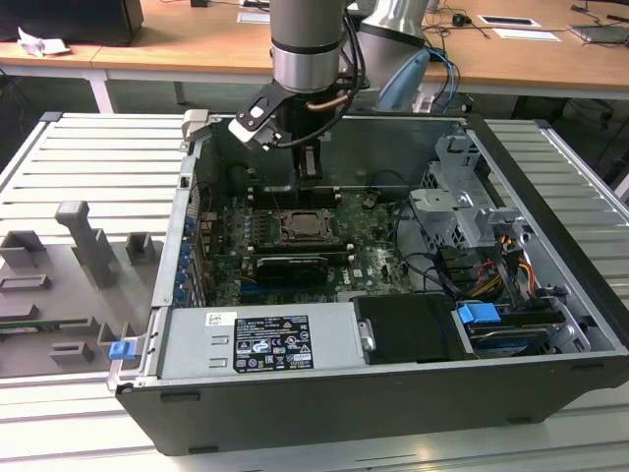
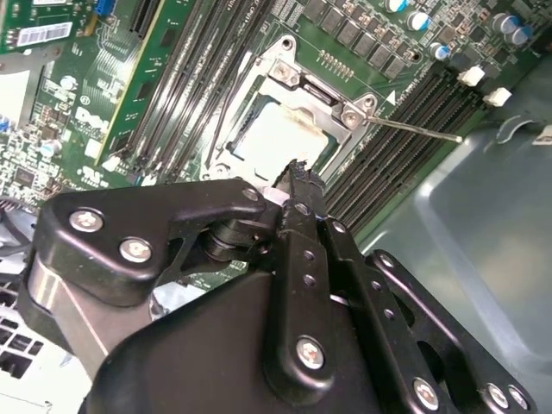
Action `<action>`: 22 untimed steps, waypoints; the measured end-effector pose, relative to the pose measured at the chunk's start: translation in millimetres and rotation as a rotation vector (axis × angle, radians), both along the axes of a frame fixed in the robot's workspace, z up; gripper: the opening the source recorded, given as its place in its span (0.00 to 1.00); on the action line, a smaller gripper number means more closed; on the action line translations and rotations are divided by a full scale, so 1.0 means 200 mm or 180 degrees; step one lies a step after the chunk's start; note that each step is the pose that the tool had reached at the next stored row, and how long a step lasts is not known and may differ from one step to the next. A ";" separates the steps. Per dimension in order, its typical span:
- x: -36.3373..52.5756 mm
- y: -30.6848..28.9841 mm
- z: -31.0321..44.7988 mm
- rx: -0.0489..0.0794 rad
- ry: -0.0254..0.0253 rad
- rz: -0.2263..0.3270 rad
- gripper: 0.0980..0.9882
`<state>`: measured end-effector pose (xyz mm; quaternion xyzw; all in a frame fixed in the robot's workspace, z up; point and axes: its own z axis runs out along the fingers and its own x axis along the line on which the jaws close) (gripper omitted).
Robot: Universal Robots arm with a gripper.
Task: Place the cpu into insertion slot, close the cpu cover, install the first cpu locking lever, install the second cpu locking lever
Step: 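Install the first cpu locking lever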
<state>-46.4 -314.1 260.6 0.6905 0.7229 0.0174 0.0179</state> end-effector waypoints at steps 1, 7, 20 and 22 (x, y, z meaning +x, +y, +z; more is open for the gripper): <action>0.000 0.000 0.016 -0.0004 0.0000 0.0000 0.01; 0.000 0.005 0.059 -0.0034 0.0000 0.0030 0.01; 0.000 0.005 0.059 -0.0035 -0.0002 0.0538 0.01; 0.000 0.005 0.059 -0.0035 -0.0002 0.0638 0.01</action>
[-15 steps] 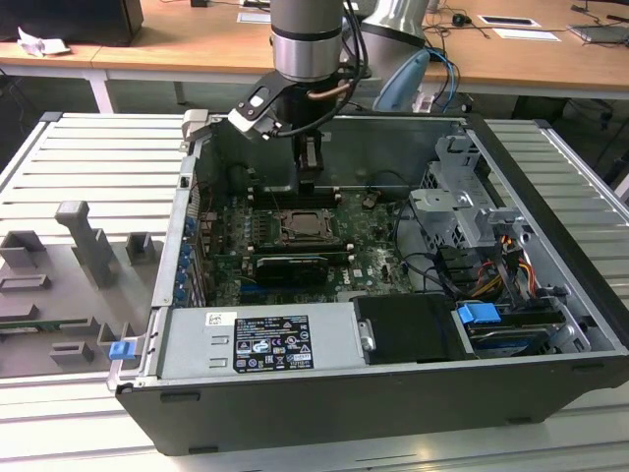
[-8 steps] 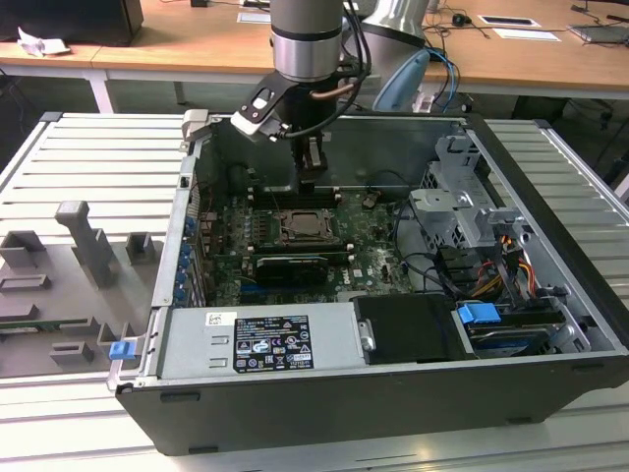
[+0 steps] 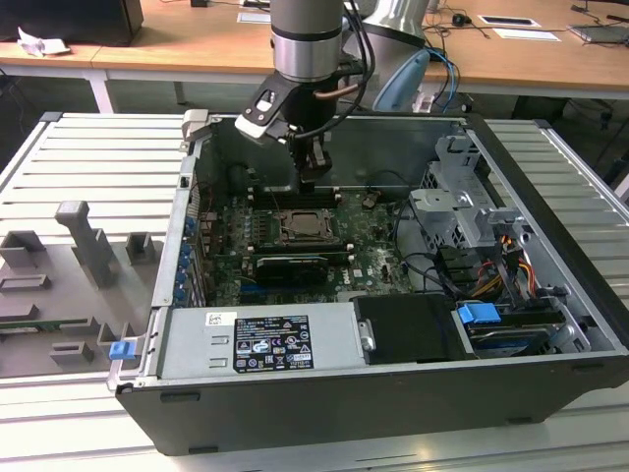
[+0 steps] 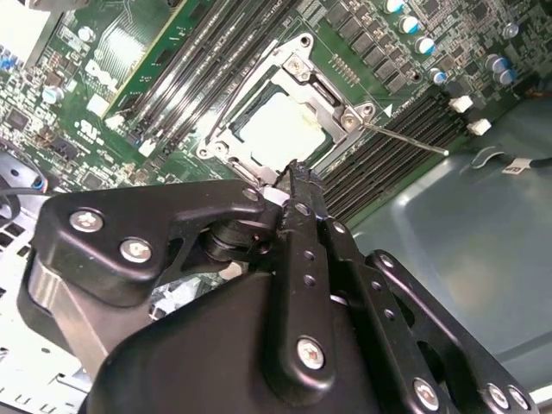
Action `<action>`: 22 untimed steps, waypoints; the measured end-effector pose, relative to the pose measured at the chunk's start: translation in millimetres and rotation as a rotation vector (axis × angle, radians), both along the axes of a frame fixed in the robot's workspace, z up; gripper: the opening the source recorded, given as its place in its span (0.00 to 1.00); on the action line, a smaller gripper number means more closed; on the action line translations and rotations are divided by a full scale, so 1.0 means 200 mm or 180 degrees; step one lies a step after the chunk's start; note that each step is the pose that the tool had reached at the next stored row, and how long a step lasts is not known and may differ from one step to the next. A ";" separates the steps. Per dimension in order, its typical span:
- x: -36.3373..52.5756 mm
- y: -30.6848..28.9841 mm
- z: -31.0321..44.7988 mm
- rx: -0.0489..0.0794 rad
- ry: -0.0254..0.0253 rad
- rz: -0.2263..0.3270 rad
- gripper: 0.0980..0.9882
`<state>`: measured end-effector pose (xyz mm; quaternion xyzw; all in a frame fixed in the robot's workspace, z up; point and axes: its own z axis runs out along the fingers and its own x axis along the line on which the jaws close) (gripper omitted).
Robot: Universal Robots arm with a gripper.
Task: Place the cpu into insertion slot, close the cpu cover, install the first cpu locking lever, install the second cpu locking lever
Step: 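Install the first cpu locking lever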
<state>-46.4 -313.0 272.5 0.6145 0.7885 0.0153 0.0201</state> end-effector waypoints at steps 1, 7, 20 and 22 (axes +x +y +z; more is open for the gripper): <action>0.000 0.000 0.000 0.0000 0.0000 0.0038 0.01; 0.000 0.000 0.000 0.0000 0.0000 0.0217 0.01; 0.000 0.000 0.000 0.0000 0.0000 0.0617 0.01; 0.000 0.000 0.000 0.0000 0.0000 0.0682 0.01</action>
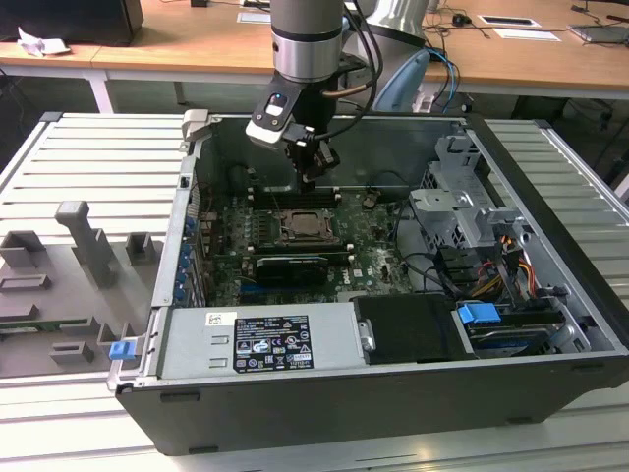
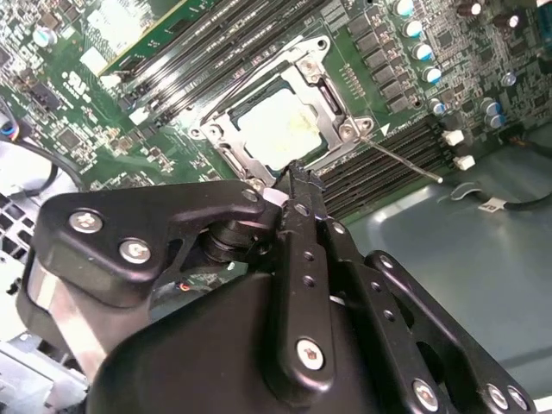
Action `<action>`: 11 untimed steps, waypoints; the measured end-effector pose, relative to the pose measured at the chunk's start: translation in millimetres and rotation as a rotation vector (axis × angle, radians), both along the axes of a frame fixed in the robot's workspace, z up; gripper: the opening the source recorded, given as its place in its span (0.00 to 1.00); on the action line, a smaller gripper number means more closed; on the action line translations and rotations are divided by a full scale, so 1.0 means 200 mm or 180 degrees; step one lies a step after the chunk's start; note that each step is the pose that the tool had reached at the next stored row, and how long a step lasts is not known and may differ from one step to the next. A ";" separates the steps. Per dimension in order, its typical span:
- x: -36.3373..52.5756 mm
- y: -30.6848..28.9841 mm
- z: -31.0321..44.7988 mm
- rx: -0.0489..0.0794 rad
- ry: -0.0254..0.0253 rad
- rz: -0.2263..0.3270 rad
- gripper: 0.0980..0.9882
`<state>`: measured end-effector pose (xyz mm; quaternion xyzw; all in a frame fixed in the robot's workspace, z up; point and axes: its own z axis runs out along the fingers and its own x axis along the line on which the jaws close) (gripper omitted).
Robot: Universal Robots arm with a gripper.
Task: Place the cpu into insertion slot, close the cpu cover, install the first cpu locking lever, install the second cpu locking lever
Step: 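Install the first cpu locking lever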
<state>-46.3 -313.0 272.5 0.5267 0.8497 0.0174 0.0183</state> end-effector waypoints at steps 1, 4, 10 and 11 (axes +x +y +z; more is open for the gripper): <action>0.000 0.000 0.000 0.0000 0.0000 0.0070 0.01; 0.000 0.000 0.000 0.0000 0.0000 0.0181 0.01; 0.000 0.000 0.000 0.0000 0.0000 0.0359 0.01; 0.000 0.000 0.000 0.0000 0.0000 0.0389 0.01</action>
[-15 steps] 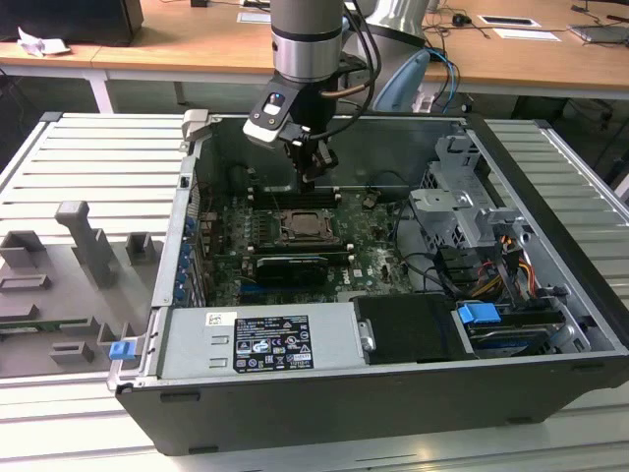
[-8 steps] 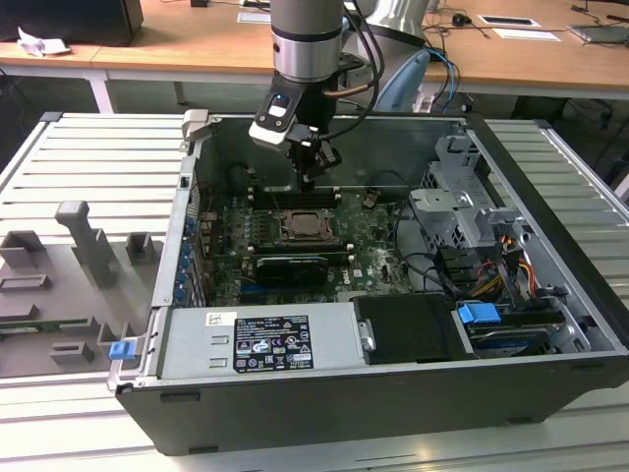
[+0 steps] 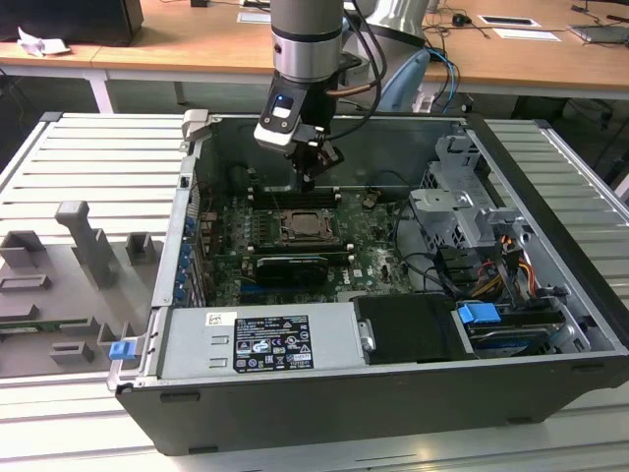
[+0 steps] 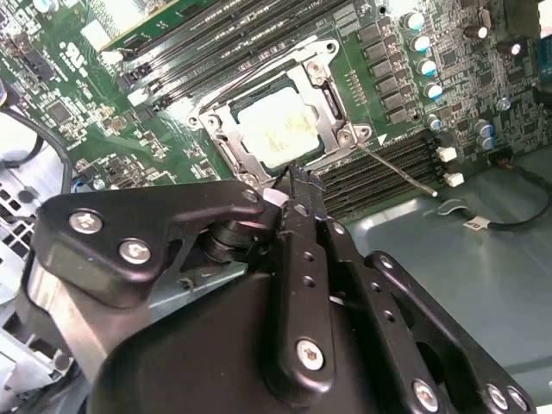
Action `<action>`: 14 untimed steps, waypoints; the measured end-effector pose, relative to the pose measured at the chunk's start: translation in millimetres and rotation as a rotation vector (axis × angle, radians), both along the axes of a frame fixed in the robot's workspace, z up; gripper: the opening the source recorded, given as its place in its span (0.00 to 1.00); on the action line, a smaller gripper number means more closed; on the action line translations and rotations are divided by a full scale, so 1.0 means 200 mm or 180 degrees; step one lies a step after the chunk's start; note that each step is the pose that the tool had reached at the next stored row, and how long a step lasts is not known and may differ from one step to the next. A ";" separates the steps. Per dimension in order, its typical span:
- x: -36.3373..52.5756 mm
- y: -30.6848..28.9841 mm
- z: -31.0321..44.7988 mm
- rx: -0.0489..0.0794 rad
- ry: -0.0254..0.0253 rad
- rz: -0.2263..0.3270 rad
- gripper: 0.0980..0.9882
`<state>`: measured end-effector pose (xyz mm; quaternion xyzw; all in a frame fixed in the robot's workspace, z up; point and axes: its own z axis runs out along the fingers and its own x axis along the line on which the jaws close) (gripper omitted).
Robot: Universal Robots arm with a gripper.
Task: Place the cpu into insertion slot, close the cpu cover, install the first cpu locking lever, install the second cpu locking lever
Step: 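Install the first cpu locking lever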
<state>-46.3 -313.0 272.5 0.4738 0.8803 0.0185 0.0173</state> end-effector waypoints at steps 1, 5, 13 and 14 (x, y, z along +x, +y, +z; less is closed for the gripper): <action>0.000 0.000 0.000 0.0000 0.0000 0.0020 0.01; 0.000 0.000 0.000 0.0000 0.0000 0.0227 0.01; 0.000 0.000 -0.001 0.0000 0.0000 0.0721 0.01; 0.000 0.000 -0.001 0.0000 0.0000 0.0755 0.01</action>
